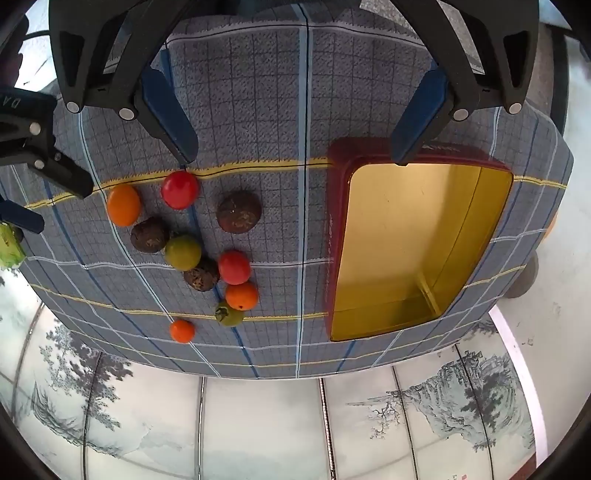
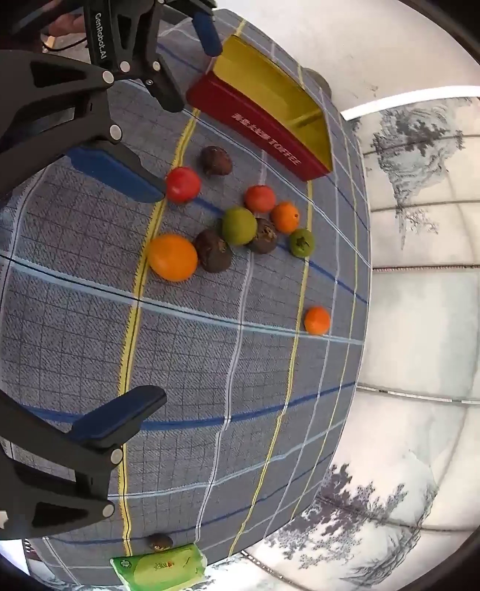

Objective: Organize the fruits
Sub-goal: 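Move both grippers toward the fruits beside the gold tin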

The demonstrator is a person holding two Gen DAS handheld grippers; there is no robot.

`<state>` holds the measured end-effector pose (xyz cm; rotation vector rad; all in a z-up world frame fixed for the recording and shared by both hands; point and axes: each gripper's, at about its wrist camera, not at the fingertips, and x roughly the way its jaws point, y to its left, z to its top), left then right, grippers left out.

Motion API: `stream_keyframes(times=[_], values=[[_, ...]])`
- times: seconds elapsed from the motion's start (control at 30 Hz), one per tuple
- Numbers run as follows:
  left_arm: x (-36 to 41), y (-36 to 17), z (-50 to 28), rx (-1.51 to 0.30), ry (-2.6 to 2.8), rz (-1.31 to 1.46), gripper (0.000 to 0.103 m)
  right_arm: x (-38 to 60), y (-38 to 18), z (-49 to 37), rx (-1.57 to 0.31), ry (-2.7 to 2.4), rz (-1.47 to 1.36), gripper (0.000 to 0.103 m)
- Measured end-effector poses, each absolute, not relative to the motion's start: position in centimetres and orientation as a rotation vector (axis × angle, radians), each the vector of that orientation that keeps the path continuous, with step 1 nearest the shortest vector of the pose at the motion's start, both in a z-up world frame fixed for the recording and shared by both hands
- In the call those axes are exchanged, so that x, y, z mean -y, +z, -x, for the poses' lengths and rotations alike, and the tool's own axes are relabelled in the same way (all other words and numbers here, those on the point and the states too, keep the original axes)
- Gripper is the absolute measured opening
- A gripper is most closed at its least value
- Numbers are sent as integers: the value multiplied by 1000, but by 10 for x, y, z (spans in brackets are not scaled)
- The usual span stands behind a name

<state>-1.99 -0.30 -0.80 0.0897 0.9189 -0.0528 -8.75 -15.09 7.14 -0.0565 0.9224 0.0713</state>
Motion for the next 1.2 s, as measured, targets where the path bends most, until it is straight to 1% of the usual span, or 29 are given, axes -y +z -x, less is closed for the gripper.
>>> stream_keyframes(times=[0.17, 0.7, 1.2], values=[[2, -9, 24, -925, -47, -81, 103, 142, 63, 90, -930, 88, 83, 98], [-2, -14, 26, -942, -52, -70, 103, 142, 64, 89, -913, 78, 92, 98], [-2, -17, 28, -947, -52, -73, 102, 140, 55, 90, -935, 97, 91, 98]])
